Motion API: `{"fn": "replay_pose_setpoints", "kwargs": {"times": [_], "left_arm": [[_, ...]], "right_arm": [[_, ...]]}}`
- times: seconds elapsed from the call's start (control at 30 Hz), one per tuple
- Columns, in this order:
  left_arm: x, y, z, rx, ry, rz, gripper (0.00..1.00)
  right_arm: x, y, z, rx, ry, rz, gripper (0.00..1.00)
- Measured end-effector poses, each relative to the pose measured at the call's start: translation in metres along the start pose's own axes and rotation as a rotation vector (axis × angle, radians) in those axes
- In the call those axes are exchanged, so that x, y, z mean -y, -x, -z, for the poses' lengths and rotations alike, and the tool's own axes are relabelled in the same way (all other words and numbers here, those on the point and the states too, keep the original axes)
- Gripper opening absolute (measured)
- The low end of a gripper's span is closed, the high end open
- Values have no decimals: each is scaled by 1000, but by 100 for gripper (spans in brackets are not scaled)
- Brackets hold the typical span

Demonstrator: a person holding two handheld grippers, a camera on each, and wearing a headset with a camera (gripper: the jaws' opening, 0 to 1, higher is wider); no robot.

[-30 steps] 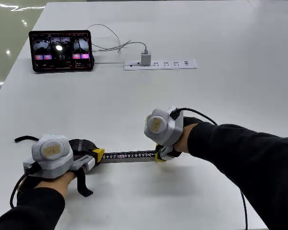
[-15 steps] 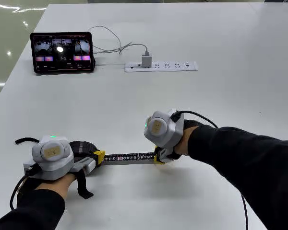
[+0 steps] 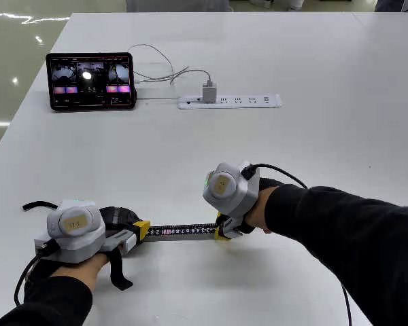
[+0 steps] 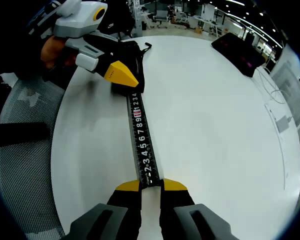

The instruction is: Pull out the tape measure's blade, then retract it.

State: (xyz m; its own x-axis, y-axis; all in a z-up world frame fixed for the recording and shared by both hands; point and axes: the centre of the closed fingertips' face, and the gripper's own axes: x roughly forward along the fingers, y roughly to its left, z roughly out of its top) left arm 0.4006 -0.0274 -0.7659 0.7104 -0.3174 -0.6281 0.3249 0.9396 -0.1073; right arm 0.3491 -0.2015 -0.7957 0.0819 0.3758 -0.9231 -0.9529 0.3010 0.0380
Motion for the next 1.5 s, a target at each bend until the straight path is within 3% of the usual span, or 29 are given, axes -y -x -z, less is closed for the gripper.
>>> {"fn": "replay_pose_setpoints", "kwargs": {"times": [0.17,0.87,1.5], "left_arm": [[0,0,0,0,0,2,61],[-1,-1,2,-6,-1,5,61],[0,1,1,-12,0,8,61]], "right_arm": [[-1,0,-1,23,30,1,9],[-1,-6,-13,81,29,-4,9],[0,-10,-21,92,24,-13,8]]}}
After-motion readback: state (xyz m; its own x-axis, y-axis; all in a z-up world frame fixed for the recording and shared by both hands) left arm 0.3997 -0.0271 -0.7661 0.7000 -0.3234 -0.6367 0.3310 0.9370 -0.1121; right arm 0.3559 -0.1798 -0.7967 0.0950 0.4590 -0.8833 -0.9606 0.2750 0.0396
